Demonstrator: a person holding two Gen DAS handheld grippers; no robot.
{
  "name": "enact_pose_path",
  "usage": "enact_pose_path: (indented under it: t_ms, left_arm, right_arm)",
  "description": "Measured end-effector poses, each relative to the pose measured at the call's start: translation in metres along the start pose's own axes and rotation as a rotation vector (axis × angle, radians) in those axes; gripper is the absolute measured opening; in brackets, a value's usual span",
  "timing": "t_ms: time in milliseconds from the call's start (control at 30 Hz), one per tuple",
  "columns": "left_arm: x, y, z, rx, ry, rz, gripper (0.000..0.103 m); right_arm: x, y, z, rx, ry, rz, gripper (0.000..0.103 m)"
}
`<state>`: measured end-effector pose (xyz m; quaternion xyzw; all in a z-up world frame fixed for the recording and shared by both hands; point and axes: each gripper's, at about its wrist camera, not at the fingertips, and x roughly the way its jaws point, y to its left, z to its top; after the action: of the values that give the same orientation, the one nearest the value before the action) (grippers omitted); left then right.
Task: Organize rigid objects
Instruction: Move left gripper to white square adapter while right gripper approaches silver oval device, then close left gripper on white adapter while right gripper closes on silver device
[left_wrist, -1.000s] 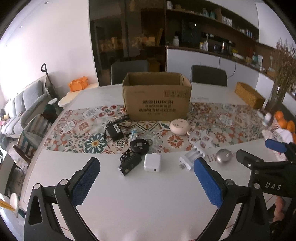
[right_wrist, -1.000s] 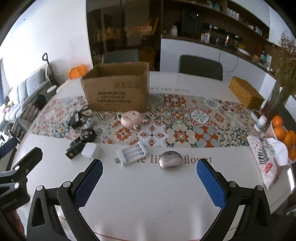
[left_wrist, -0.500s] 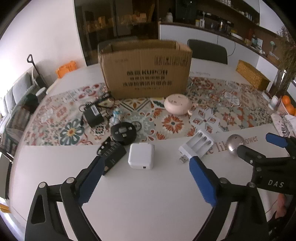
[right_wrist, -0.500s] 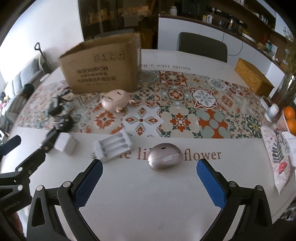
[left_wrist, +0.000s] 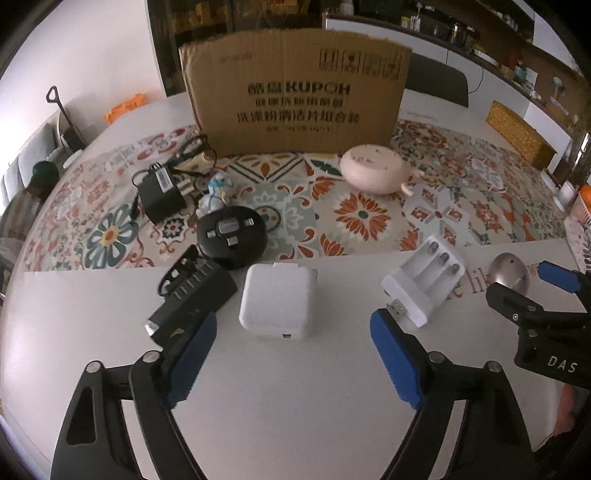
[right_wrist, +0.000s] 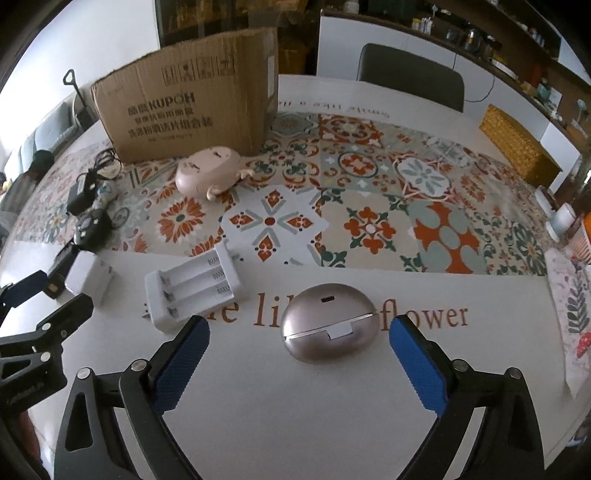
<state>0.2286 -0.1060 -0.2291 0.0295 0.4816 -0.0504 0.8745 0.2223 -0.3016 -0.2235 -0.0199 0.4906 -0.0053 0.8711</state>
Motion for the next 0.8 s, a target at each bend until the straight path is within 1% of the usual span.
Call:
enact_pose_path:
  t_ms: [100,267,433,567,600,667,767,800]
  left_arm:
    - [0.008,0.000,0.003,-0.011,0.015,-0.002,0.084]
    - [0.016,-0.004,0.009,0.003,0.017,0.001,0.084]
    - [0.027,-0.002,0.009,-0.005,0.039,-0.008,0.080]
    - [0.035,0.000,0.008,-0.023,0.063,-0.019,0.074]
    - [0.036,0.000,0.008,-0.025,0.063,-0.016,0.073]
    - [0.036,0.000,0.008,-0.018,0.058,-0.011,0.072]
    - [0.036,-0.001,0.008,-0.012,0.049,-0.006,0.070]
    - [0.036,-0.001,0.008,-0.012,0.044,-0.005,0.068]
  right_arm:
    - [0.008,-0.003,0.001,0.013,0.011,0.005,0.097]
    - [0.019,-0.008,0.004,0.029,0.019,0.005,0.094]
    - [0.024,-0.007,0.008,0.014,0.007,-0.003,0.091]
    - [0.029,-0.007,0.009,0.004,-0.001,-0.014,0.087]
    - [0.030,-0.006,0.009,0.002,0.003,-0.017,0.086]
    - [0.034,-0.006,0.008,0.002,0.018,-0.026,0.081]
    - [0.038,-0.007,0.004,0.006,0.041,-0.029,0.079]
    - [0.037,-0.008,0.003,0.012,0.036,-0.024,0.079]
